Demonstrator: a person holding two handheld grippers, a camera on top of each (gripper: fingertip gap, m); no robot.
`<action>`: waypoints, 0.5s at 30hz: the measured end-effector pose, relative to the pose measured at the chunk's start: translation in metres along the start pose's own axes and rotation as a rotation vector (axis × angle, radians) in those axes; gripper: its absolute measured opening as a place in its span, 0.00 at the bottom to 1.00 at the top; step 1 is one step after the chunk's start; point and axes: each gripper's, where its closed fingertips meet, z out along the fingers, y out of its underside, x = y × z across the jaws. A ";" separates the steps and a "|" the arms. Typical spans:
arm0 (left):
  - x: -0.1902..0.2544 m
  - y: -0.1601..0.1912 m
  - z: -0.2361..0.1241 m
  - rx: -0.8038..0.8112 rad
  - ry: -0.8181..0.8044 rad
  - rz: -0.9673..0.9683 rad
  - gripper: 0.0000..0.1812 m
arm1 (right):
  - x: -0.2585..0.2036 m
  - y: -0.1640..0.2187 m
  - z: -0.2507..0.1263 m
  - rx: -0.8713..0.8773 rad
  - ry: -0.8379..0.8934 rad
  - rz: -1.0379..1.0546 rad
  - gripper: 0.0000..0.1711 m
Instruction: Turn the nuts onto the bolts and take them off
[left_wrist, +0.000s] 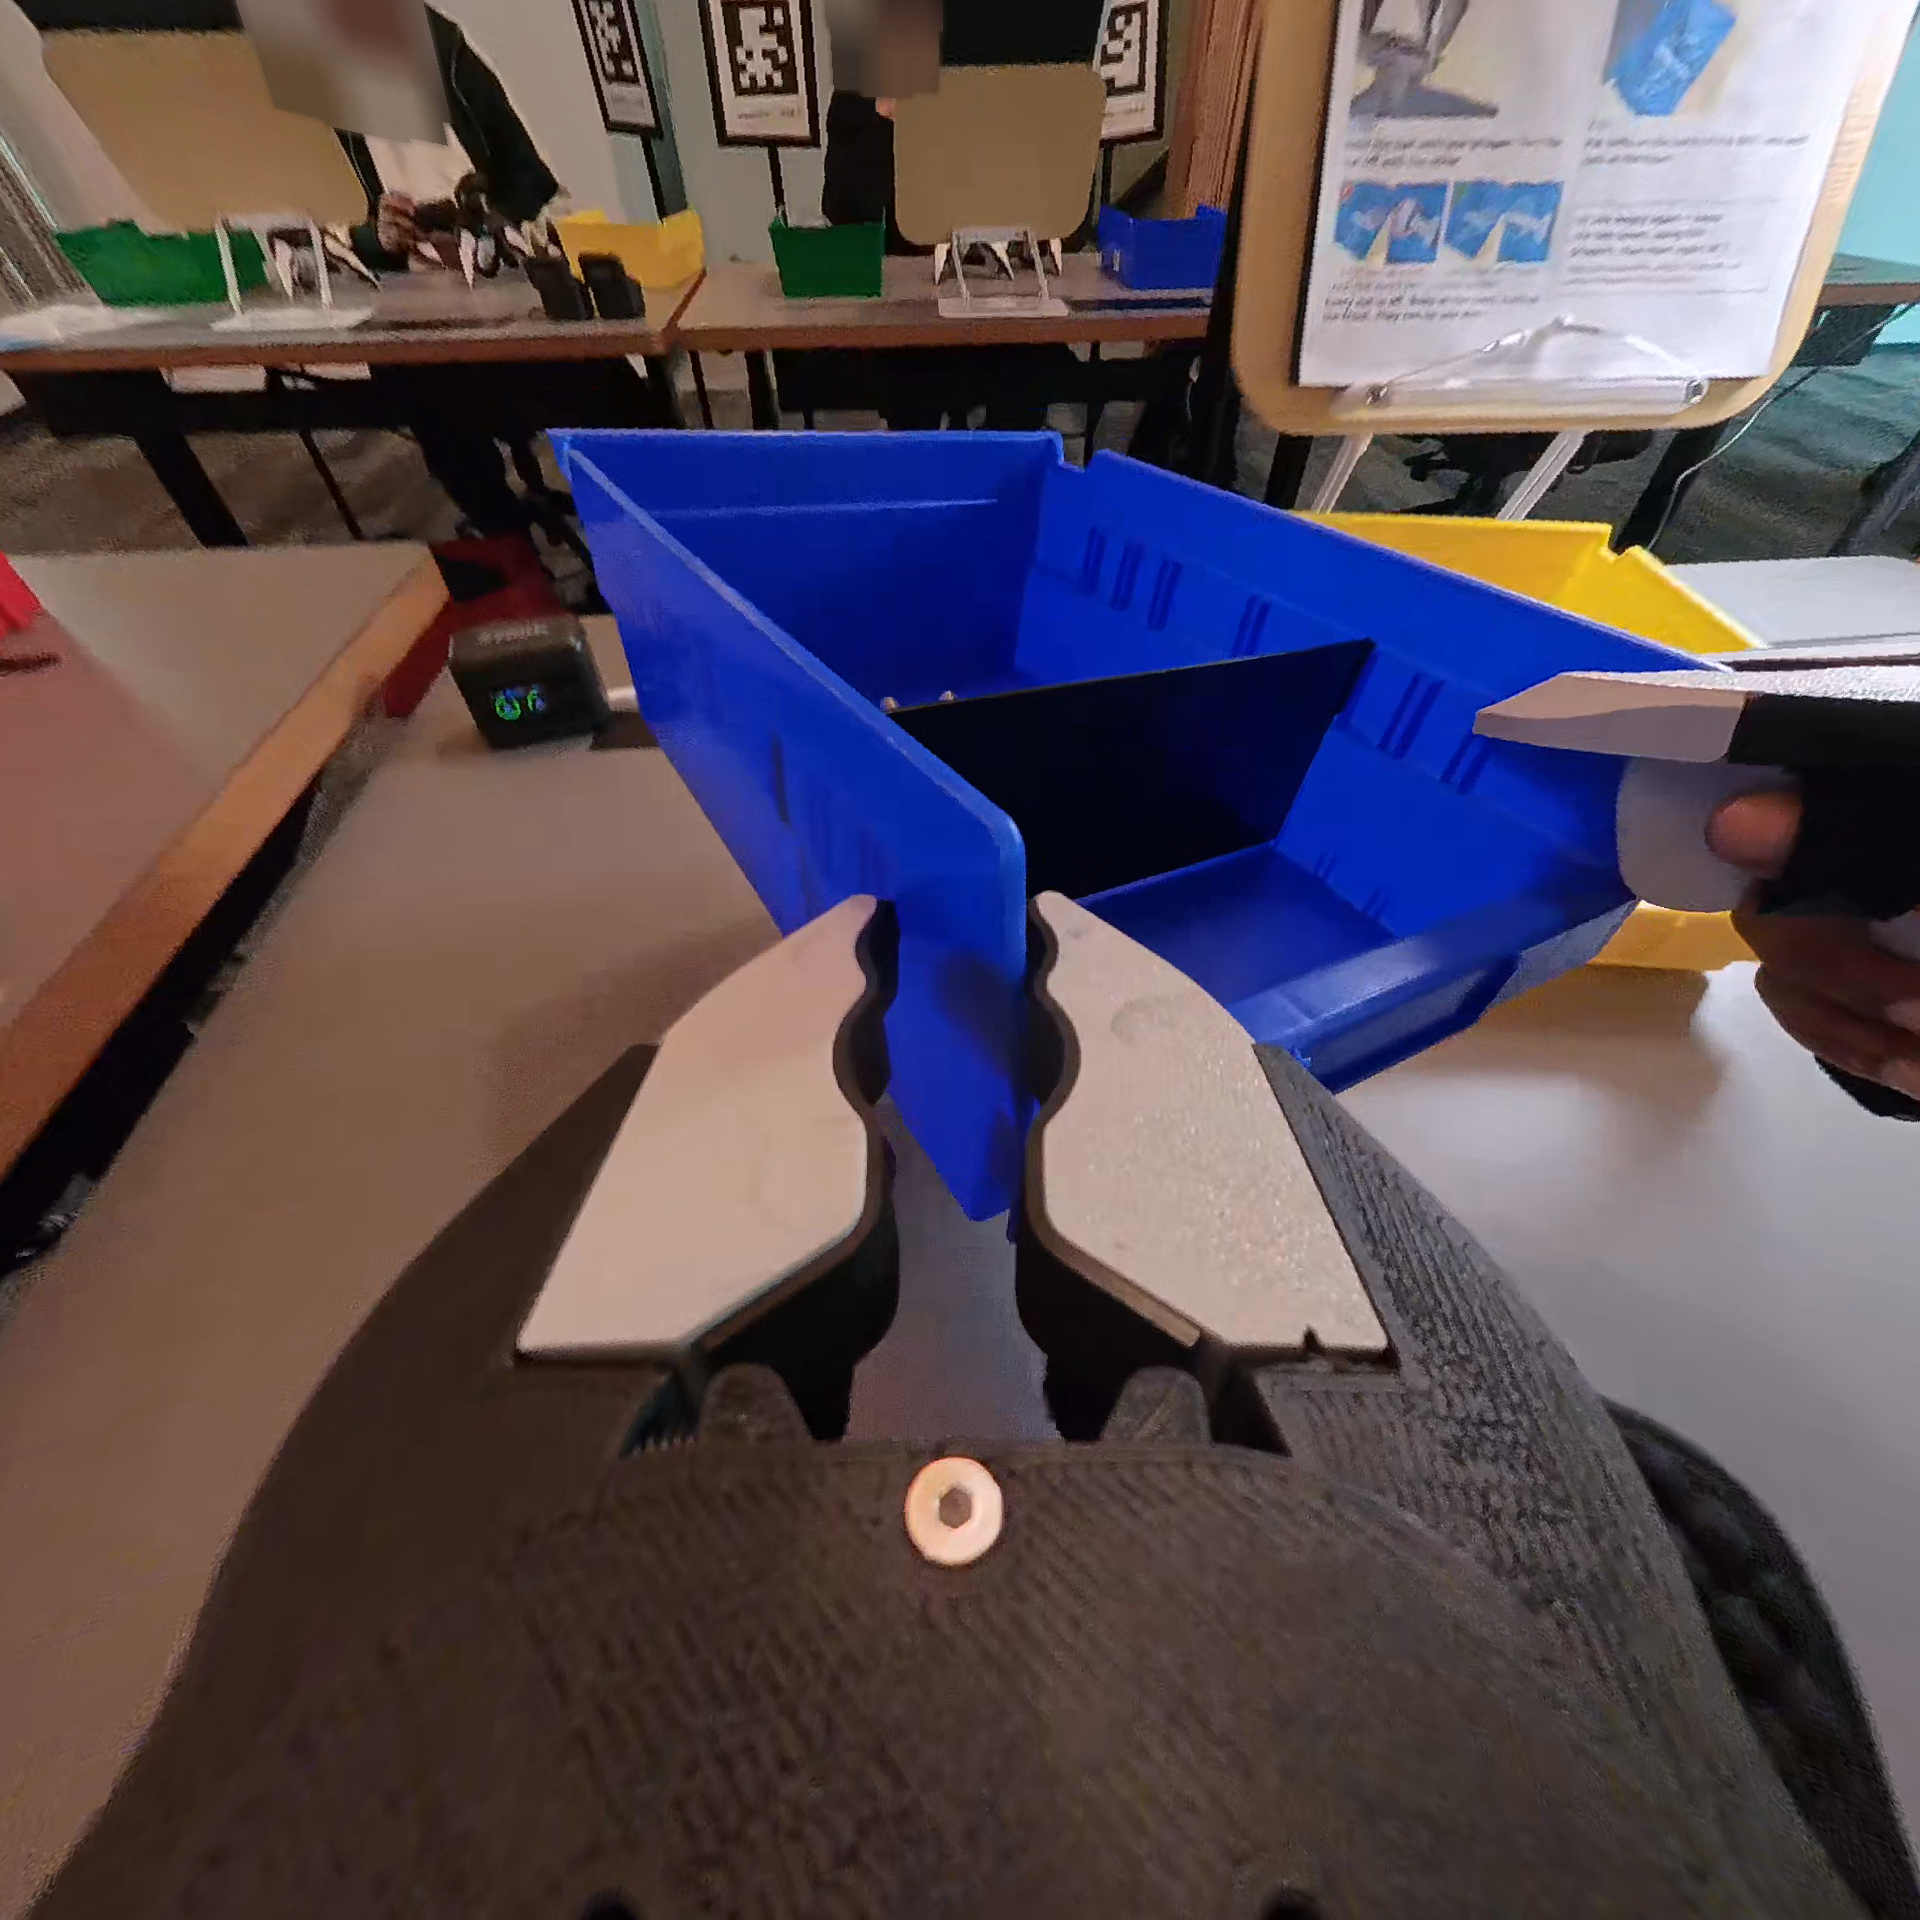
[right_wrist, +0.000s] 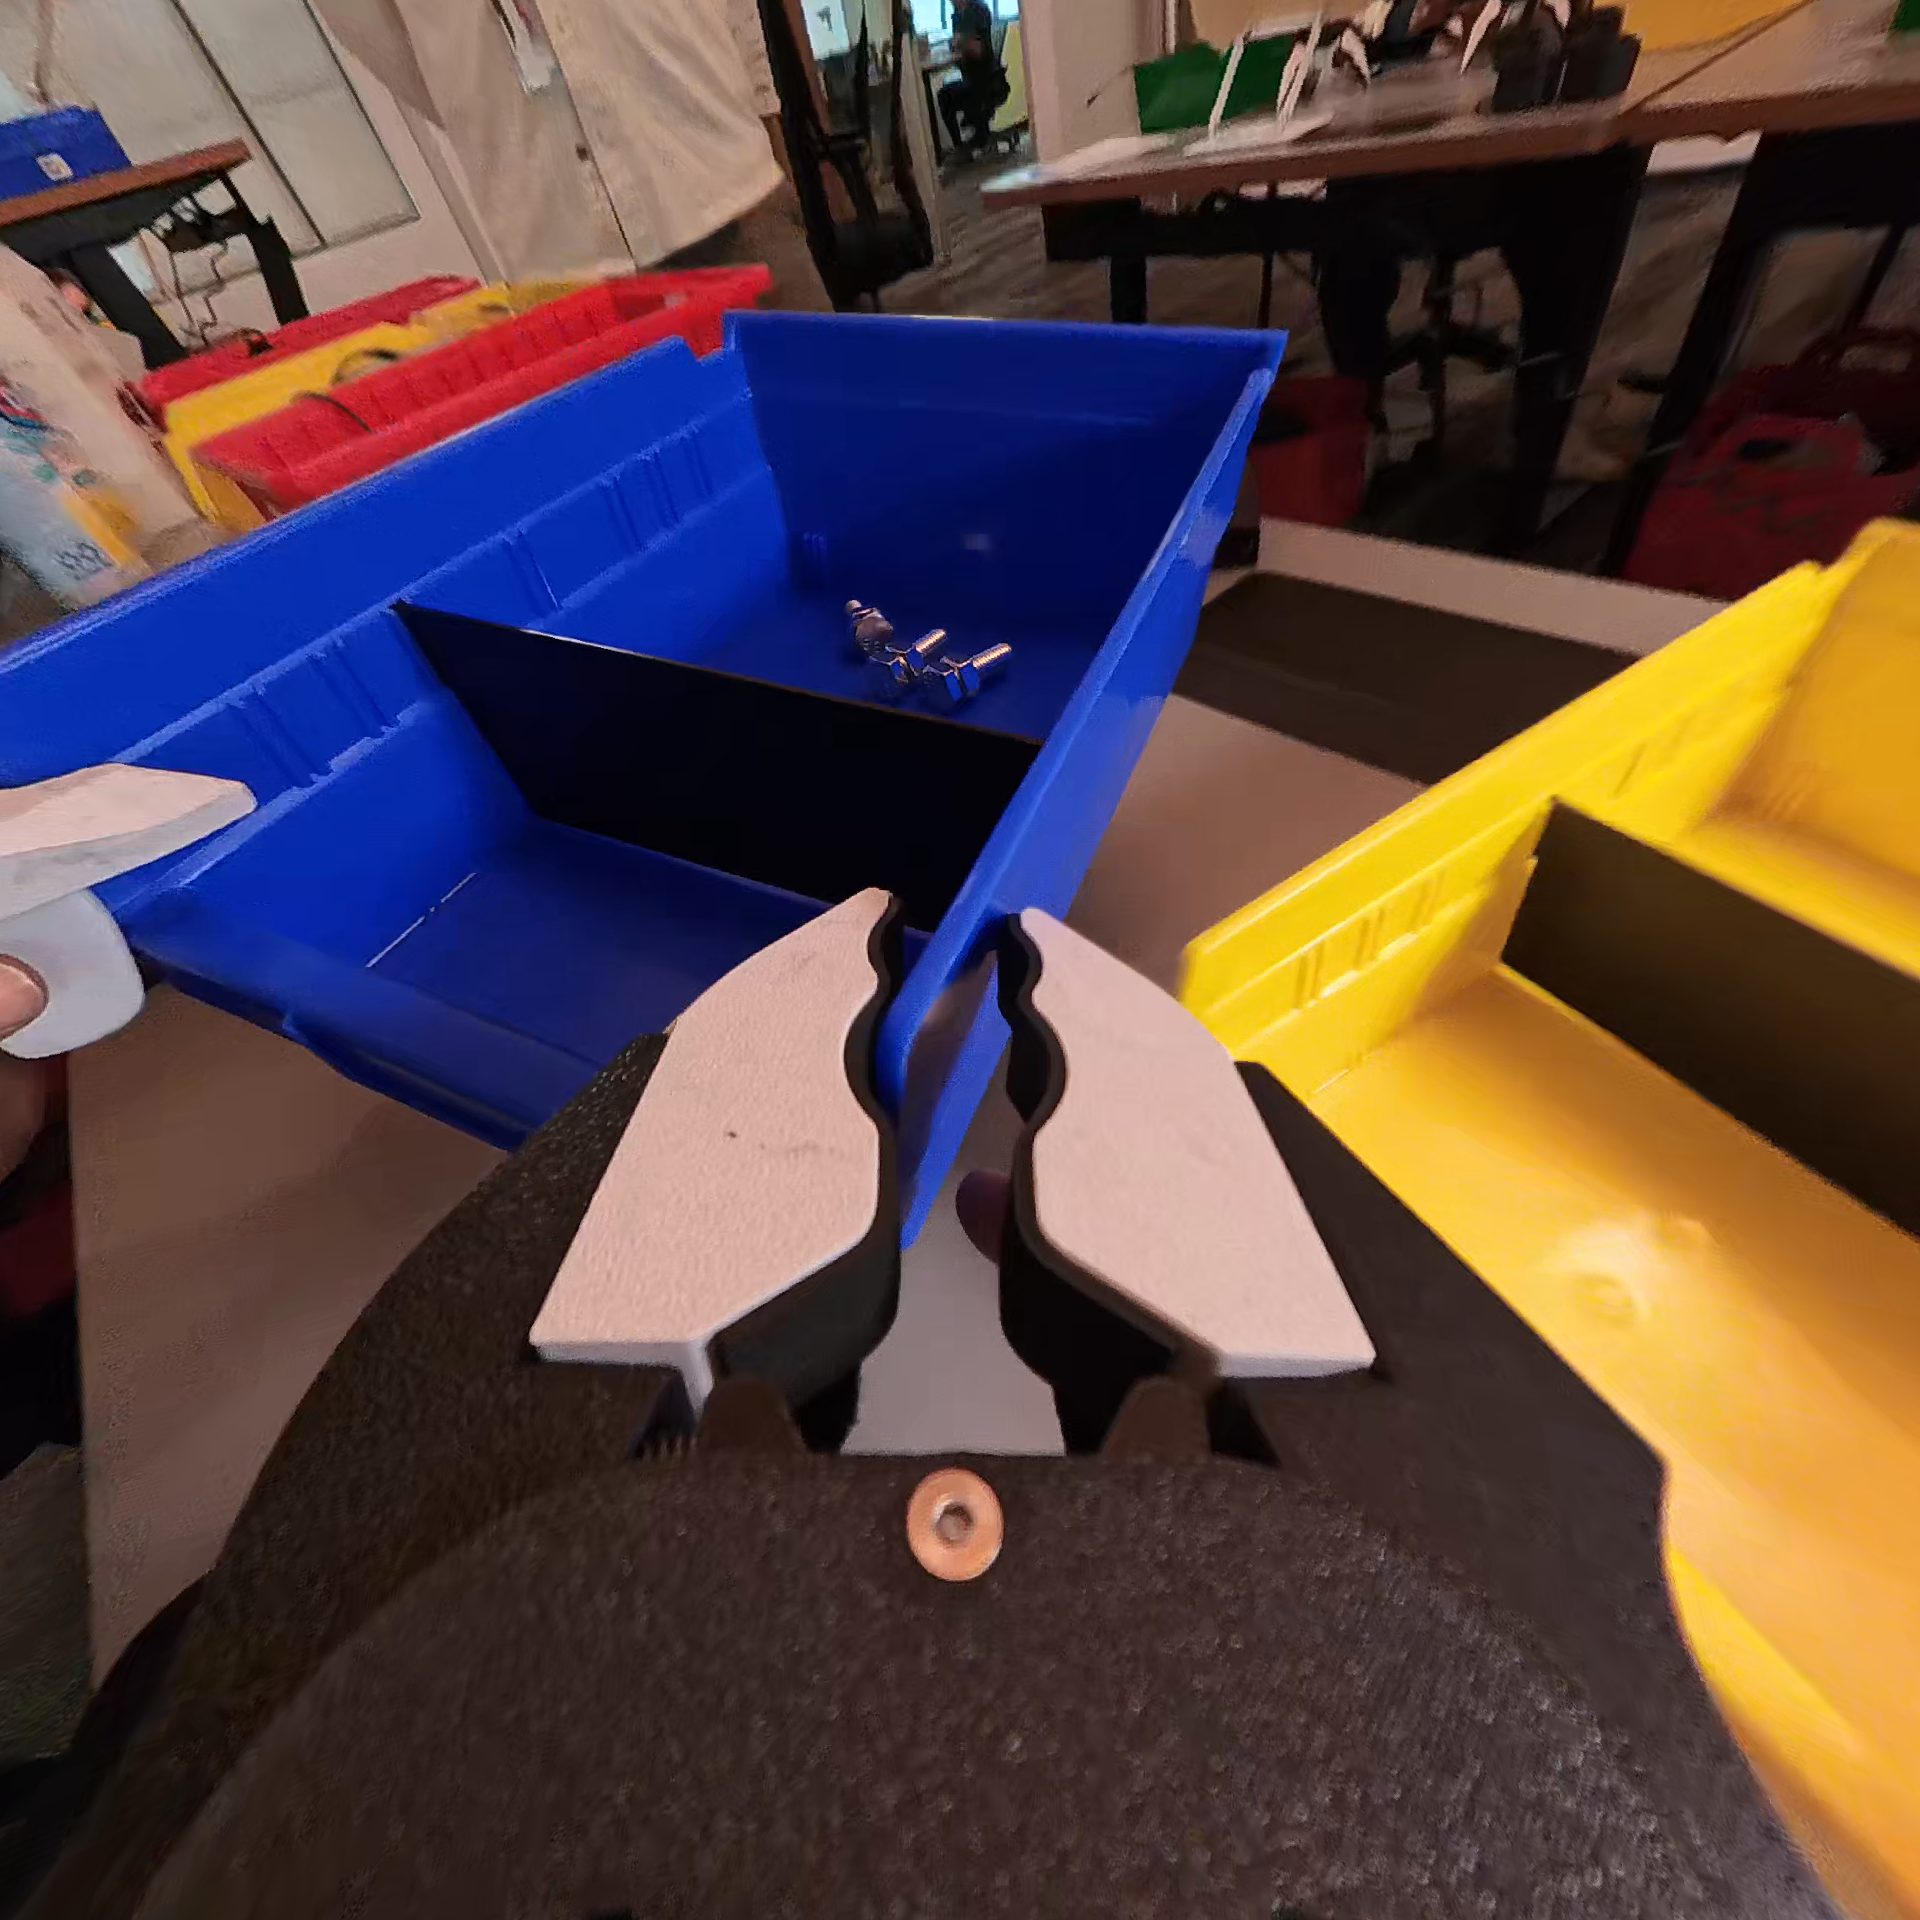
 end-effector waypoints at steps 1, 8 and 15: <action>-0.005 0.012 0.006 -0.012 0.007 -0.013 0.12 | 0.000 0.011 0.008 -0.011 0.004 0.004 0.10; 0.000 0.077 0.047 -0.078 0.086 -0.023 0.12 | 0.025 0.064 0.017 -0.034 0.103 -0.023 0.12; 0.026 0.087 0.056 -0.166 0.206 0.009 0.23 | 0.034 0.075 -0.023 -0.061 0.031 -0.130 0.24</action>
